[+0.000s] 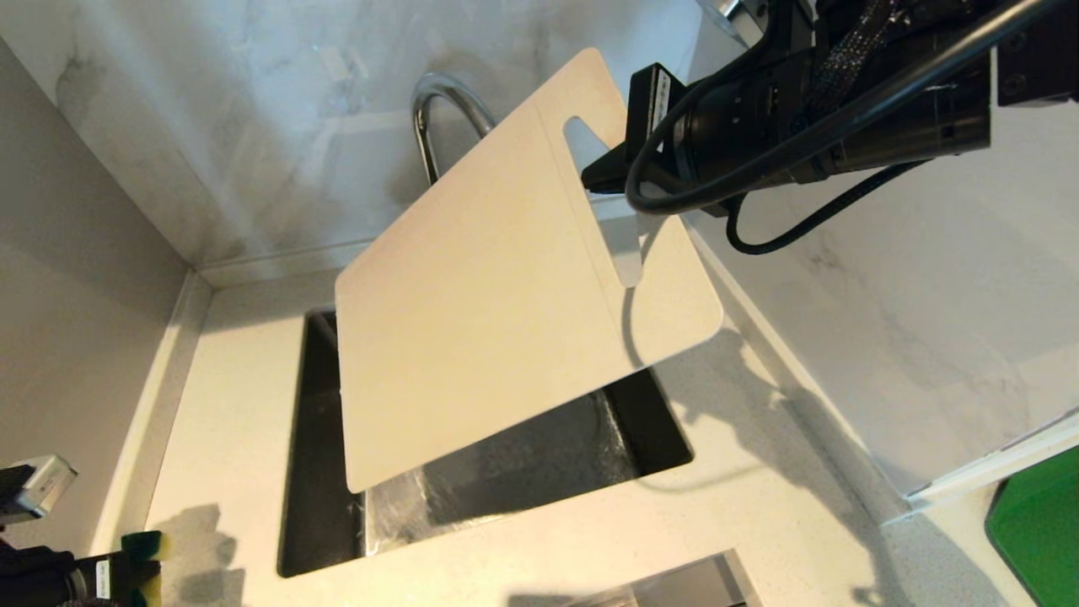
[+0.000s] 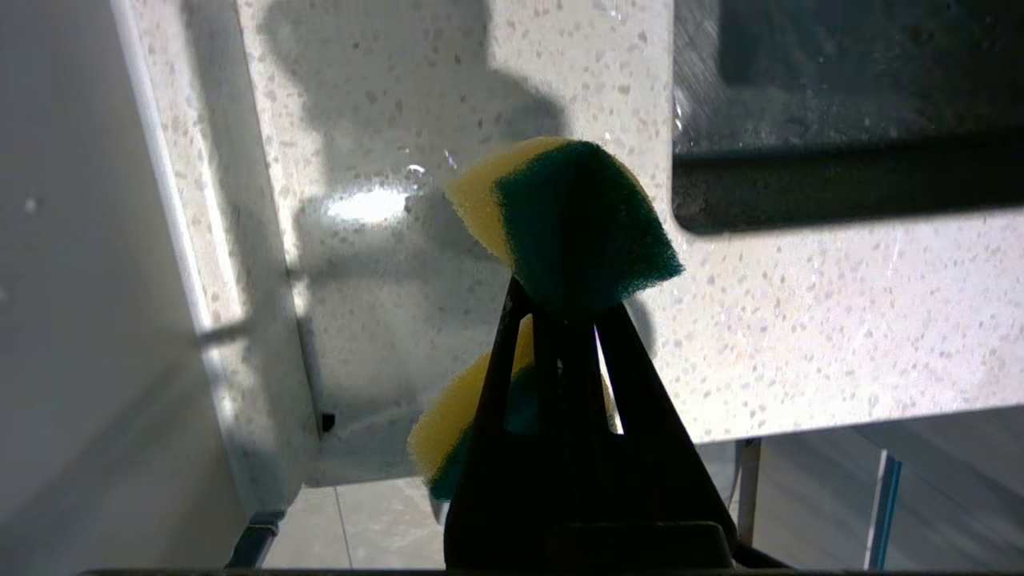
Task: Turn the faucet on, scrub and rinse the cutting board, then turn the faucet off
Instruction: Put down the cleaning cloth
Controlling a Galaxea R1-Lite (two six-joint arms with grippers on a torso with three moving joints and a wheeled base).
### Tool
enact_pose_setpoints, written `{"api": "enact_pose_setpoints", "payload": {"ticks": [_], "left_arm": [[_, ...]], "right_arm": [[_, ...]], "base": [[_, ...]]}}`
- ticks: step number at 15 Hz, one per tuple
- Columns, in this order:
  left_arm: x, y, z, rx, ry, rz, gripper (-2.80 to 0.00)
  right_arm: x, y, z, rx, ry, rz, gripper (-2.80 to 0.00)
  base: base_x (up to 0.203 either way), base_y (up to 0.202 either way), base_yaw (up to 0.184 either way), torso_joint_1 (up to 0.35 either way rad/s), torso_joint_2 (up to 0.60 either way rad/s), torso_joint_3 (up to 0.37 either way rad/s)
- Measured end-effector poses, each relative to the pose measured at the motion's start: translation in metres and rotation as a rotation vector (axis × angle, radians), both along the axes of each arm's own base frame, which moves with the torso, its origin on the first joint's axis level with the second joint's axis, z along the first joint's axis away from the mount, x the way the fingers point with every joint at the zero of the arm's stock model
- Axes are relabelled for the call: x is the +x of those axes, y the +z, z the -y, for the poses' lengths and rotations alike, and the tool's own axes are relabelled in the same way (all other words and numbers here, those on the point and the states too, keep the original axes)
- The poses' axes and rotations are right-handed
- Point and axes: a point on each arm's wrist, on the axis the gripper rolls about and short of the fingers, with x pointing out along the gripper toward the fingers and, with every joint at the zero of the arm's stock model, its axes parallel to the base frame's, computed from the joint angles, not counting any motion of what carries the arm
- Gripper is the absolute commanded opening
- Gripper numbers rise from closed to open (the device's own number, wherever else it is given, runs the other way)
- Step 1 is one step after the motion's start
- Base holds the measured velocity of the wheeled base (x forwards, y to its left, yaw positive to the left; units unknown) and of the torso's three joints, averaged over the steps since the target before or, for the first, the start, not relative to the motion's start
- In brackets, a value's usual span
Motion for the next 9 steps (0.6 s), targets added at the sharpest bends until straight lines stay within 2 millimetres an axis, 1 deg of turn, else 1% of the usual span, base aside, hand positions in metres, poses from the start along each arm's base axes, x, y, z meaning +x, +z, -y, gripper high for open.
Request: {"api": "enact_pose_setpoints", "payload": {"ticks": [3,4,9], "left_arm": [[0.013,0.000,0.000,0.001,0.001,-0.021,-2.80],[0.015,-0.001,0.000,0.001,0.003,-0.030,0.00],[0.026,-0.001,-0.004,0.002,0.030,-0.042,0.00]], "right_arm": [[0.001,-0.001,0.001,-0.001,-0.005,-0.002,-2.80],[0.001,-0.001,0.002,-0.001,-0.008,-0.002,-2.80],[0.002,-0.001,0.002,-0.002,-0.010,-0.003,-2.80]], "base": [[0.000,0.000,0.000,0.000,0.00,0.000],[0.000,0.000,0.000,0.000,0.00,0.000],[0.000,0.000,0.000,0.000,0.00,0.000]]}}
